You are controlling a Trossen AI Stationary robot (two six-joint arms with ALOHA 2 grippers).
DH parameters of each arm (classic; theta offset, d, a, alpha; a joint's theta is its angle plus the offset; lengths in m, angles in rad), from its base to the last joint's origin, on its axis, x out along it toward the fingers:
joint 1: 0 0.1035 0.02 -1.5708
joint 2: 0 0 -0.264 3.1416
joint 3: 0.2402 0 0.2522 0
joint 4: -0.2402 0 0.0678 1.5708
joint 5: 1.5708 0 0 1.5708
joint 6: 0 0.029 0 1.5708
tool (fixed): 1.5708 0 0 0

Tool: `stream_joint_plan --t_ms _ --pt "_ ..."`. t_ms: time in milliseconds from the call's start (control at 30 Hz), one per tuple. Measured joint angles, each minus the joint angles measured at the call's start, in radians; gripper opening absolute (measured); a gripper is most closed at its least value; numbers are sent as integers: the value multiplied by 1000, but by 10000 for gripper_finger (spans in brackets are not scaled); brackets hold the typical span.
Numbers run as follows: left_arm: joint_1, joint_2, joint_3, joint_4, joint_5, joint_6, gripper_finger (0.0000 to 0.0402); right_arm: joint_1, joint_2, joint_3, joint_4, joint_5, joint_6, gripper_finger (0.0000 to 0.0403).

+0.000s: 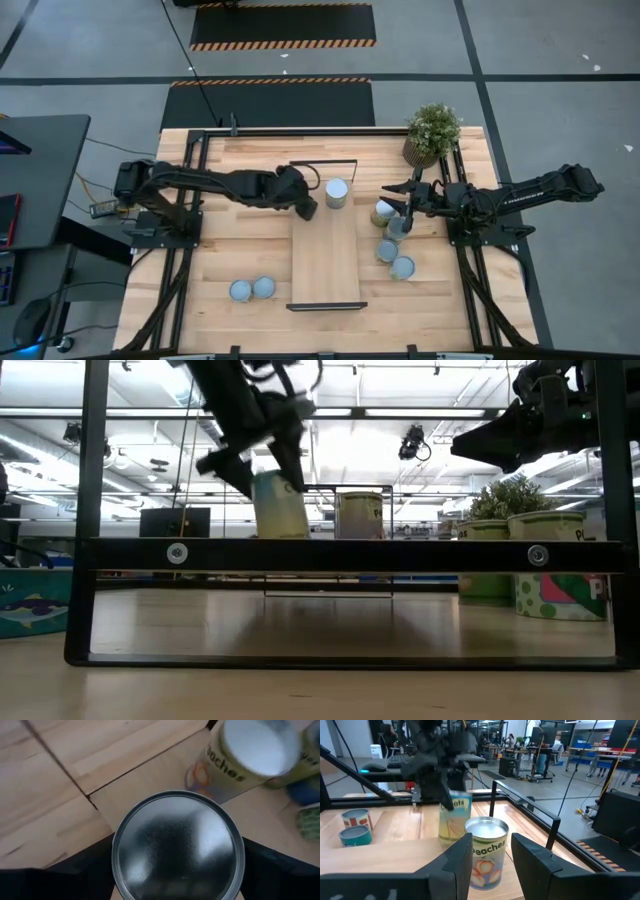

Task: Pick and place cans onto a shelf
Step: Put the canned carrots on the shelf

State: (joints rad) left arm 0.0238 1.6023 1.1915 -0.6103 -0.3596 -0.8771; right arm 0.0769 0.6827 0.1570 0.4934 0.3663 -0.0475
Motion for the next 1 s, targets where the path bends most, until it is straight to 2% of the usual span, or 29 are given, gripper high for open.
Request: stream_joint_plan --t_ms 233,567,733,867,1000 --pt "0 36 0 57 -6 145 332 0 0 0 0 -2 0 143" --pt "3 42 0 117 -14 288 383 0 4 0 -2 -3 -8 143" --pt "4 42 0 117 -57 300 392 0 5 0 -1 -3 -8 143" --pt "-4 42 0 119 -76 342 393 0 5 0 -1 -3 -8 143" --pt "-34 41 0 138 -137 408 391 0 5 0 -1 -3 -8 143"
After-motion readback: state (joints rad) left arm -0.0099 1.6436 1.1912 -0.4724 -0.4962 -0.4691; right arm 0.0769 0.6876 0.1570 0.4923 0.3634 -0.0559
